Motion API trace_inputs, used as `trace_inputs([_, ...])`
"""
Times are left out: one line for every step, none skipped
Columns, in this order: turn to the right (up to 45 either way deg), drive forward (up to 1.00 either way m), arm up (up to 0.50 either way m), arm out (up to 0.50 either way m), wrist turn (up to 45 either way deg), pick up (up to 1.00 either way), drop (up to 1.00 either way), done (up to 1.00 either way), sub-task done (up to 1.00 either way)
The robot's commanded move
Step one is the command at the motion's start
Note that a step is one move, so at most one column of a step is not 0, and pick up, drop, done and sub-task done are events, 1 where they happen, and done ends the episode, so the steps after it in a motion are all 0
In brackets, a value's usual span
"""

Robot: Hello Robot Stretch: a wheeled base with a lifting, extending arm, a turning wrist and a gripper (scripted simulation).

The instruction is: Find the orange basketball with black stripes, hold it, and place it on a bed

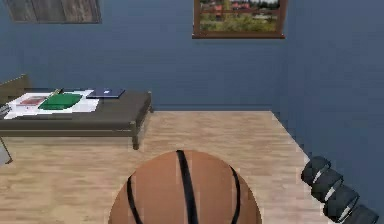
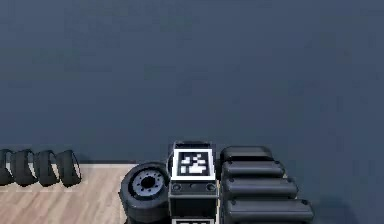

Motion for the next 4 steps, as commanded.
trace_inputs([0.0,1.0,0.0,0.0,0.0,0.0,0.0,0.0,0.0])
trace_inputs([36.0,0.0,0.0,0.0,0.0,0.0,0.0,0.0,0.0])
trace_inputs([0.0,0.05,0.0,0.0,0.0,0.0,0.0,0.0,0.0])
trace_inputs([-39.0,0.0,0.0,0.0,0.0,0.0,0.0,0.0,0.0])
